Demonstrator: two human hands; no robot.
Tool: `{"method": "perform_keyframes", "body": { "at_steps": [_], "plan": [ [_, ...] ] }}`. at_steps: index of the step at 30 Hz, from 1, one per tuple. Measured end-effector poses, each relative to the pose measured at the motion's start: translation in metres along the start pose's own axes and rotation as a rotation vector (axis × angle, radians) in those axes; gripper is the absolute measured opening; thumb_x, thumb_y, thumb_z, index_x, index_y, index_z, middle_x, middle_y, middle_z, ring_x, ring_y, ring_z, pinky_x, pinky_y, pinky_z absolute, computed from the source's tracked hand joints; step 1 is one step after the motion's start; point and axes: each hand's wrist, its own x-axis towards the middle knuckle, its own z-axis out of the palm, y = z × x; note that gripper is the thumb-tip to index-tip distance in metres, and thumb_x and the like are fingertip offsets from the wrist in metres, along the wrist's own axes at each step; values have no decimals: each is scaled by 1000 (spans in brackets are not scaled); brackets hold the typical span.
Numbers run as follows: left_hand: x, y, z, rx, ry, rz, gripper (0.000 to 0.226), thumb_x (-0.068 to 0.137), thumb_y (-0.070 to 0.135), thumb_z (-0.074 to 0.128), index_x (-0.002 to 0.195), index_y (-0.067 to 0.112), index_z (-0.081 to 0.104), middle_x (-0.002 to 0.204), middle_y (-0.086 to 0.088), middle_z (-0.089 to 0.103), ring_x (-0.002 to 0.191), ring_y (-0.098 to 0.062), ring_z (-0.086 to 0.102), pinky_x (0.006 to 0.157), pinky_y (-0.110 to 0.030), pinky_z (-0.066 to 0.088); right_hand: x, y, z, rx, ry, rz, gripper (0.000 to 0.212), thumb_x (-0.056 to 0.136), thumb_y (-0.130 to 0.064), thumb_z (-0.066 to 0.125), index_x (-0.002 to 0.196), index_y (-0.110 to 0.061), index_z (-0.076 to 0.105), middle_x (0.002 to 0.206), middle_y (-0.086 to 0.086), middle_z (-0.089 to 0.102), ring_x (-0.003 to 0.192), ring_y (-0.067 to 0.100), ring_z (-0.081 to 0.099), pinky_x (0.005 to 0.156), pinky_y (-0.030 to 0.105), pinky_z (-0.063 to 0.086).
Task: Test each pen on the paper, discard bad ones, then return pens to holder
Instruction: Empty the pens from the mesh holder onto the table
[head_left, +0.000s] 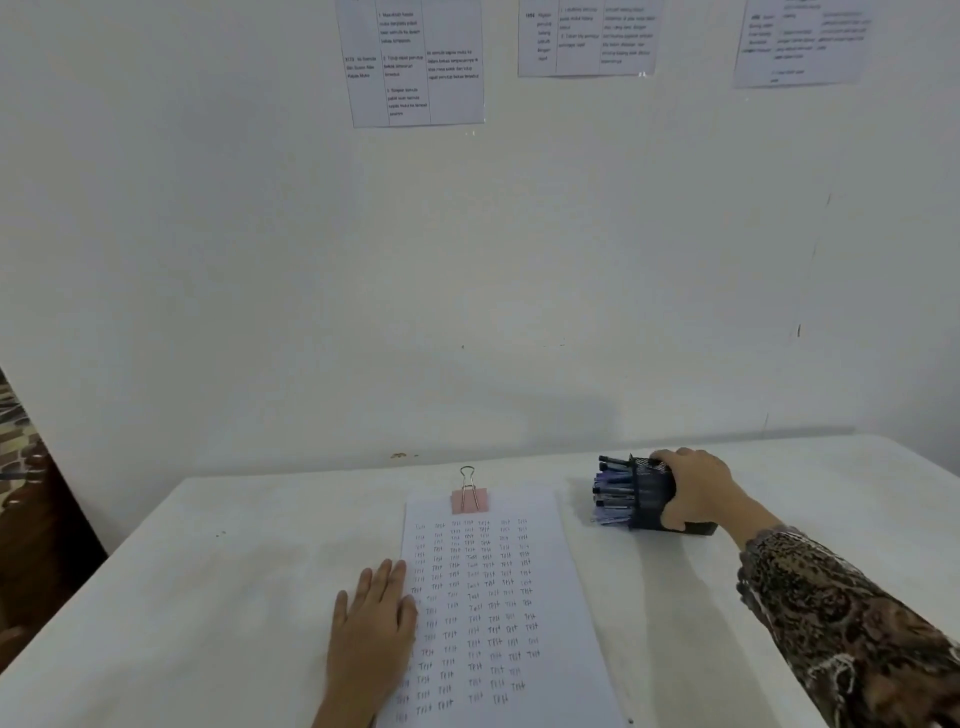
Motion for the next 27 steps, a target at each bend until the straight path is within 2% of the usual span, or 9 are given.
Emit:
{"method": "perform_keyframes", "body": {
  "at_steps": [3, 6, 8, 15, 20, 24, 27],
  "plan": [
    [1, 0, 0, -12, 11, -5, 100, 54, 53, -20, 147, 27, 6, 155, 10, 5, 143, -11, 2, 116, -36, -1, 2, 7, 2, -34, -20, -21, 94, 53, -27, 66, 140, -23, 31, 126, 4, 48, 114, 25, 47, 85, 25, 33],
    [1, -1, 1, -11, 16, -5, 98, 55, 54, -19, 147, 27, 7, 155, 10, 5, 143, -11, 2, 116, -36, -1, 3, 11, 5, -122, 18, -51, 82, 68, -24, 63, 142, -27, 26, 132, 5, 44, 122, 25, 41, 104, 32, 30],
    [1, 0, 0, -18, 2, -6, 88, 65, 54, -14, 147, 28, 6, 155, 10, 5, 143, -10, 1, 116, -35, -1, 2, 10, 6, -168, 39, -66, 78, 72, -24, 59, 141, -31, 25, 135, 4, 42, 125, 25, 38, 110, 36, 25],
    [-3, 3, -5, -40, -11, -5, 51, 98, 37, 14, 147, 27, 5, 155, 9, 4, 143, -10, 0, 116, -35, -1, -4, 15, -5, -282, 52, -58, 75, 77, -15, 52, 143, -35, 22, 139, 2, 37, 131, 23, 31, 111, 35, 23],
    [-5, 4, -6, -74, -8, 2, 50, 99, 34, 20, 147, 27, 5, 155, 9, 4, 143, -10, 0, 116, -35, -2, -10, 22, -10, -355, 74, -46, 72, 79, -17, 51, 143, -36, 23, 139, 1, 36, 132, 23, 28, 110, 37, 24],
    [-5, 4, -6, -78, -4, 7, 51, 99, 34, 21, 147, 26, 6, 155, 9, 5, 143, -11, 1, 116, -36, -1, -14, 26, -10, -304, 45, -27, 74, 77, -16, 53, 142, -36, 23, 139, 1, 35, 131, 23, 28, 108, 38, 24],
    [-5, 4, -6, -70, 2, 4, 51, 99, 34, 21, 147, 26, 6, 155, 9, 6, 143, -11, 1, 116, -36, 0, -15, 31, -10, -327, 105, -32, 72, 77, -16, 53, 141, -37, 26, 137, -1, 37, 130, 22, 29, 108, 37, 26]
  ]
}}
